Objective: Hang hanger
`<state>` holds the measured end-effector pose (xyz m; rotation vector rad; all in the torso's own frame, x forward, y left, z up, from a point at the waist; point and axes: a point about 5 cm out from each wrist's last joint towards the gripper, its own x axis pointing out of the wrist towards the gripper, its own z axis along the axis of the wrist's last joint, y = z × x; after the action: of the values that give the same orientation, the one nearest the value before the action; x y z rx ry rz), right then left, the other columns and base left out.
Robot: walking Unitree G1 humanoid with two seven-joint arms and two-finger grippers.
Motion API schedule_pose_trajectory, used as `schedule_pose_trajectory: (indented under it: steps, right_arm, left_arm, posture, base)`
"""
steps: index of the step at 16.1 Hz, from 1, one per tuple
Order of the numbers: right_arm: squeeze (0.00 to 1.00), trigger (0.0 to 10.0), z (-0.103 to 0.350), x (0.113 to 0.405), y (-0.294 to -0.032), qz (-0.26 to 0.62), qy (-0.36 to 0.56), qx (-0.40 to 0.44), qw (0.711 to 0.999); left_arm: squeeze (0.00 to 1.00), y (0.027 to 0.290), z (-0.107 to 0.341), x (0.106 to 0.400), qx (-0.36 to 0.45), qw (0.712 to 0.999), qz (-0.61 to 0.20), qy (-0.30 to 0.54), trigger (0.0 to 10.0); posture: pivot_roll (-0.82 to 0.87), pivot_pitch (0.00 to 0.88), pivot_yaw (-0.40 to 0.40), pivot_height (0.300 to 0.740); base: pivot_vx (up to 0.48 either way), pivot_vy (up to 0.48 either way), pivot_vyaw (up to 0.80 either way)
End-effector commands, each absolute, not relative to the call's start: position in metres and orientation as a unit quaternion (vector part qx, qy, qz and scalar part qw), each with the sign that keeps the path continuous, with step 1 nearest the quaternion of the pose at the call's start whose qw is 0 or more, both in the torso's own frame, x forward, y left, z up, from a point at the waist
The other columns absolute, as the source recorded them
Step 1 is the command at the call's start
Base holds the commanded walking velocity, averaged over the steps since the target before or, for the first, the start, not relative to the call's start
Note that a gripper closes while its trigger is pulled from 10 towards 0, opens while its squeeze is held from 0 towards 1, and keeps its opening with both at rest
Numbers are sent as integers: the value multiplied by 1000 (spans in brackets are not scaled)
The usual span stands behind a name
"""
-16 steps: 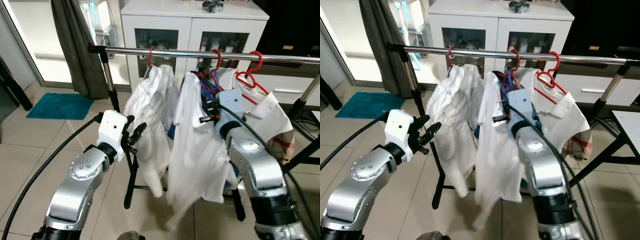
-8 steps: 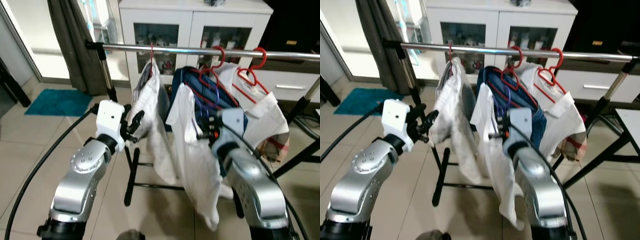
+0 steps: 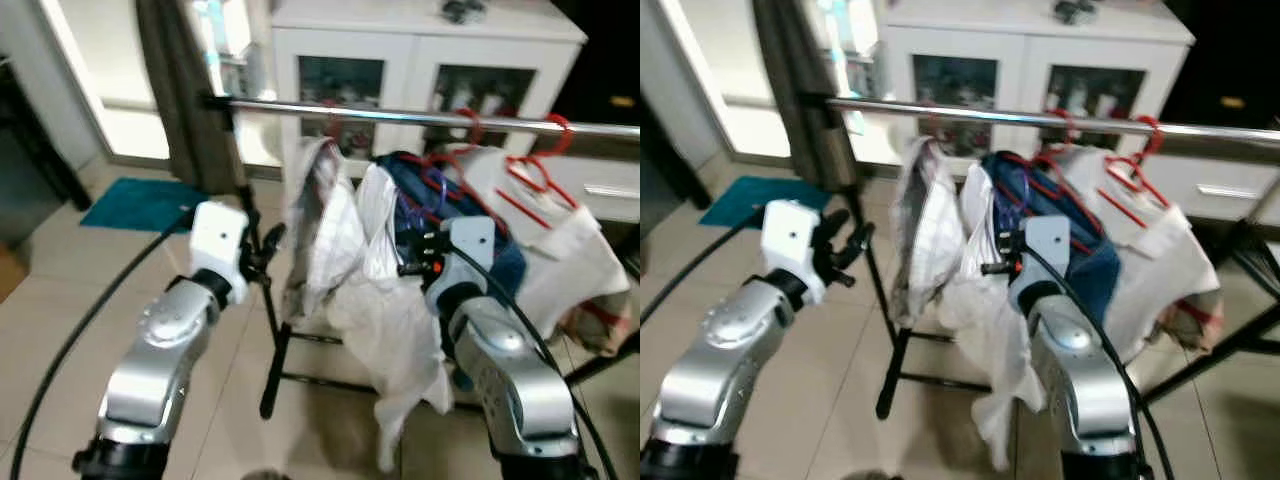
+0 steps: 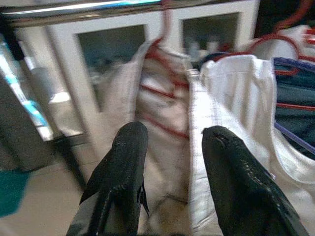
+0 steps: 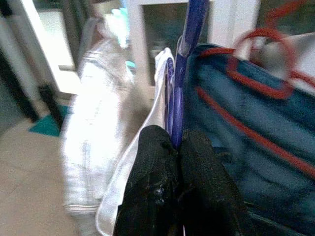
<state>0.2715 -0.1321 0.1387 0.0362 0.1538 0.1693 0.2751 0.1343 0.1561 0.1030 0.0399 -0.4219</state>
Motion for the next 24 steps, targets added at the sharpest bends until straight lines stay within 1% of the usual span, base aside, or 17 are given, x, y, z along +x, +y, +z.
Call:
schedule_pose_trajectory:
  steps: [1, 3, 5, 7, 8, 10, 13, 14, 16, 20, 21, 22, 24]
  right_arm:
    - [0, 10000, 154, 275, -131, 81, 38, 7, 996]
    - [0, 10000, 160, 277, -131, 69, 13, 0, 998]
    - [0, 10000, 167, 279, -134, 59, -23, -27, 998]
    - [0, 10000, 173, 280, -135, 60, -42, -19, 997]
    - [0, 10000, 179, 281, -133, 64, -63, -19, 996]
    - [0, 10000, 182, 283, -131, 72, -72, -26, 994]
    - [0, 10000, 186, 300, -126, 78, -69, -35, 994]
    - [0, 10000, 188, 308, -124, 75, -63, -33, 995]
    - [0, 10000, 185, 327, -121, 65, -28, -63, 995]
    - [0, 10000, 185, 362, -119, 62, 23, -105, 992]
    - [0, 10000, 185, 368, -119, 59, 29, -104, 992]
    - [0, 10000, 187, 382, -119, 50, 46, -94, 993]
    - [0, 10000, 189, 391, -117, 50, 53, -91, 993]
  left_arm:
    - [0, 137, 157, 275, 59, 976, -211, 19, 10000]
    - [0, 136, 156, 274, 58, 975, -214, 20, 10000]
    - [0, 135, 154, 272, 63, 973, -222, 25, 10000]
    - [0, 134, 154, 272, 59, 972, -225, 27, 10000]
    - [0, 133, 153, 272, 60, 971, -229, 27, 10000]
    - [0, 132, 154, 271, 57, 970, -236, 26, 10000]
    - [0, 127, 157, 267, 54, 959, -278, 19, 10000]
    - [0, 124, 160, 264, 52, 951, -306, 12, 10000]
    - [0, 122, 162, 259, 44, 934, -354, 17, 10000]
    - [0, 126, 166, 259, 43, 929, -367, 9, 10000]
    - [0, 126, 166, 260, 45, 928, -369, 9, 10000]
    - [0, 127, 166, 259, 49, 925, -376, 11, 10000]
    - [0, 128, 167, 260, 50, 924, -379, 11, 10000]
  posture:
    - [74, 0, 43, 740]
    - [76, 0, 41, 740]
    - [78, 0, 43, 740]
    - [79, 0, 45, 740]
    - [77, 0, 48, 740]
    - [77, 0, 51, 740]
    - [77, 0, 54, 740]
    - [80, 0, 53, 740]
    - [84, 0, 51, 740]
    - [88, 0, 53, 740]
    - [92, 0, 54, 740]
    - [101, 0, 58, 740]
    - [102, 0, 64, 740]
  base:
    - [319, 0, 0]
    - [319, 0, 0]
    - [317, 0, 0]
    - [294, 0, 0]
    - [0, 0, 0]
    - [0, 0, 0]
    - [0, 0, 0]
    - [0, 0, 0]
    - [0, 0, 0]
    - [0, 0, 0]
    - [0, 0, 0]
    - [0, 0, 0]
    - [0, 0, 0]
